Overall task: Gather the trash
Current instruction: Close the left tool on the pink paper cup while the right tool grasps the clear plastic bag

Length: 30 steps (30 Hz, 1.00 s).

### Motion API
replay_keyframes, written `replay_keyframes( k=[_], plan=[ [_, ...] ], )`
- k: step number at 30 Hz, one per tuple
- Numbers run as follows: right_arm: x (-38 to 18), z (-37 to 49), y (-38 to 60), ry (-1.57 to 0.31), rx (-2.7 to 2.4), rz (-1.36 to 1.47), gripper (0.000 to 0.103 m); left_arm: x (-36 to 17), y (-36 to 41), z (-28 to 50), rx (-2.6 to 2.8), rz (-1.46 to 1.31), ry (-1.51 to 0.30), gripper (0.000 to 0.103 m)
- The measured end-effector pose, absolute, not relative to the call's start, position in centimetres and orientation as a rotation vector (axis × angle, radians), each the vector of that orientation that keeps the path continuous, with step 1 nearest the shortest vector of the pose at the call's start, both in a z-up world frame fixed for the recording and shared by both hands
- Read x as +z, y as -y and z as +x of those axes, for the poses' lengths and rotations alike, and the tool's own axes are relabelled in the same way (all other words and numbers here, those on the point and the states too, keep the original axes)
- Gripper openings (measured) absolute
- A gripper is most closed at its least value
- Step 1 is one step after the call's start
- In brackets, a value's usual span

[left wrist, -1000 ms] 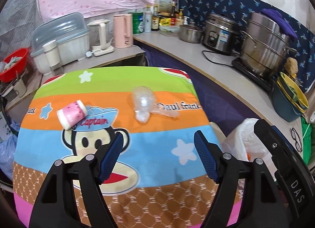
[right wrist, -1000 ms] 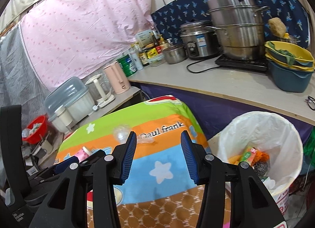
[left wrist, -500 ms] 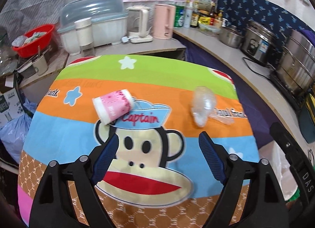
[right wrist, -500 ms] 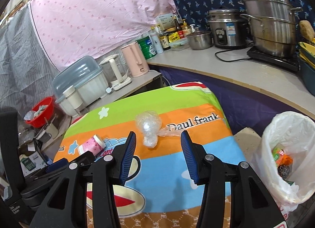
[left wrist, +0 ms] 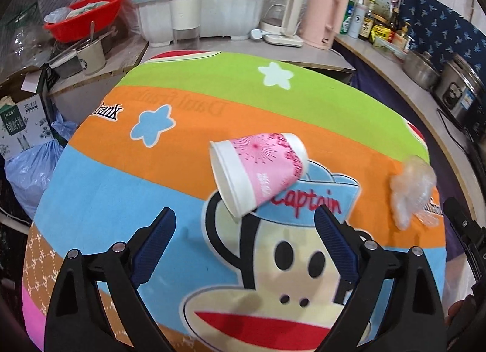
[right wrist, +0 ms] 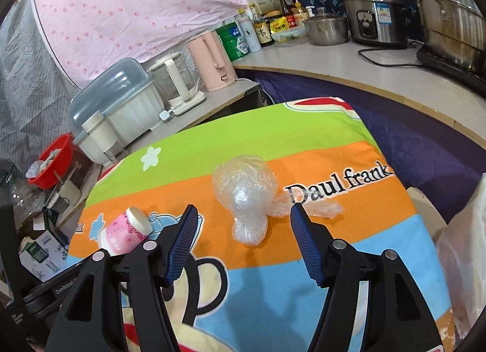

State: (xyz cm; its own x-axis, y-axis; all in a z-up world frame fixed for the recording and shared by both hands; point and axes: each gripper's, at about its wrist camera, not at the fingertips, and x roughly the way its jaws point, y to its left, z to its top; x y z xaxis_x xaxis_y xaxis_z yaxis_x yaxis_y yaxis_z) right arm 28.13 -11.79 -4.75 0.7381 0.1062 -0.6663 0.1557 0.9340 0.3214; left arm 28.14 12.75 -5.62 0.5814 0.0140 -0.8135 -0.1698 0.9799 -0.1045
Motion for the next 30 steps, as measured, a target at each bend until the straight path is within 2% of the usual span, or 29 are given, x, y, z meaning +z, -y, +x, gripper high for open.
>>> replay_keyframes(
  k=[13, 15, 16, 18, 19, 21, 23, 27, 30],
  plan=[
    [-9.3, 33.5, 11.3, -0.814, -0.030, 0.374, 0.061, -9.1, -12.8, 32.9, 0.106, -0.182, -0.986, 0.087],
    [-9.5, 33.7, 11.4, -0.815, -0.031, 0.377, 0.060, -9.3, -12.6, 33.4, 0.092, -0.183, -0.990, 0.074],
    [-9.6, 33.7, 11.5, -0.811, -0.032, 0.377, 0.055, -9.4, -12.5, 33.7, 0.088, -0.183, -0.997, 0.070],
    [-9.5, 33.7, 11.5, -0.815, -0.025, 0.375, 0.043, -9.5, -12.3, 34.0, 0.083, -0.183, -1.005, 0.049],
    [-9.4, 33.6, 11.6, -0.814, -0.025, 0.374, 0.040, -9.5, -12.2, 34.0, 0.079, -0.182, -1.006, 0.043],
    [-9.0, 33.0, 11.7, -0.803, -0.022, 0.375, 0.035, -9.2, -11.9, 33.8, 0.069, -0.177, -1.004, 0.024],
    [-8.4, 32.3, 11.8, -0.788, -0.023, 0.370, 0.033, -8.7, -11.6, 33.4, 0.062, -0.173, -0.994, 0.012],
    [-6.4, 29.9, 12.2, -0.750, -0.022, 0.367, 0.032, -6.8, -10.8, 31.9, 0.043, -0.160, -0.955, 0.003],
    [-4.9, 27.9, 12.8, -0.725, -0.023, 0.380, 0.032, -5.3, -10.0, 30.5, 0.024, -0.154, -0.928, 0.002]
  ],
)
